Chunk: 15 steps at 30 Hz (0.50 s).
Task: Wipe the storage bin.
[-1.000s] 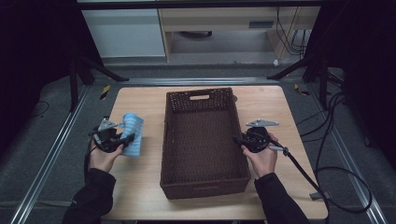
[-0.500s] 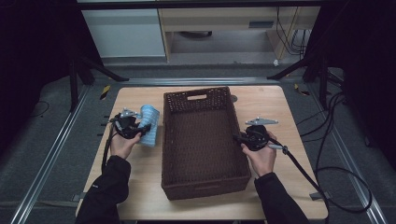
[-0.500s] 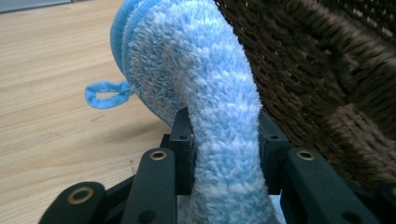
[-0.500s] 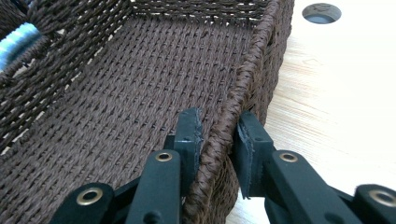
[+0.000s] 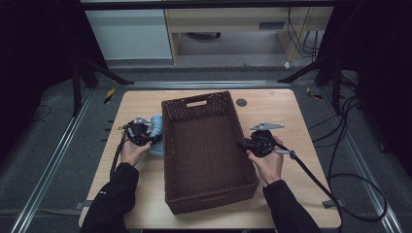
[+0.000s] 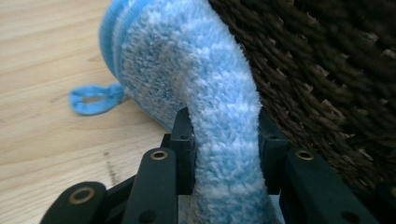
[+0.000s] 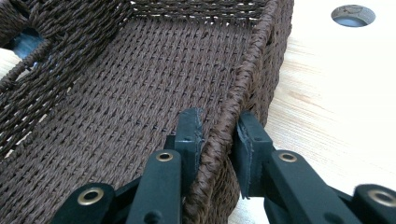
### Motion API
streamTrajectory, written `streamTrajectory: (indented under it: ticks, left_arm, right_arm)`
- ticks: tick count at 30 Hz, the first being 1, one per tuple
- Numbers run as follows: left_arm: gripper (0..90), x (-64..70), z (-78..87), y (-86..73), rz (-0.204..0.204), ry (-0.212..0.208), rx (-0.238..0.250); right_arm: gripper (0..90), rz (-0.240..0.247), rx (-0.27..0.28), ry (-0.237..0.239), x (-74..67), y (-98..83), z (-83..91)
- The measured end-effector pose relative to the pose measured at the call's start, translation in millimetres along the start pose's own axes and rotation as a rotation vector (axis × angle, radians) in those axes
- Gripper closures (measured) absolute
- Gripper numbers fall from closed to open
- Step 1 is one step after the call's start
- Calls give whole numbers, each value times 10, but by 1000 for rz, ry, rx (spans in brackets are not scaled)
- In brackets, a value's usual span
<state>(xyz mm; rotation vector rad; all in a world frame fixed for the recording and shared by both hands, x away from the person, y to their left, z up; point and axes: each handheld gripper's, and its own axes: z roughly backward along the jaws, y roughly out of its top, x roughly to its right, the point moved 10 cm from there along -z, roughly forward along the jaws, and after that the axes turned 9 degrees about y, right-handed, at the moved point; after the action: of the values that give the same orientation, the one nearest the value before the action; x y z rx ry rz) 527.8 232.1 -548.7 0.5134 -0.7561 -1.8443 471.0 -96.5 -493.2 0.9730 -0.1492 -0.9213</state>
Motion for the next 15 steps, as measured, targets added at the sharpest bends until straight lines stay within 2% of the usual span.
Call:
streamTrajectory:
  ticks: [4, 11, 15]
  left_arm:
    - [672, 3, 26, 67, 1, -4, 22]
    - [682, -21, 267, 482, 25, 1, 170]
    - [683, -60, 291, 571, 12, 10, 188]
  right_arm:
    - [734, 1, -1, 0, 1, 0, -1]
    - [734, 3, -3, 1, -1, 6, -11]
    - [734, 3, -3, 0, 0, 7, -13]
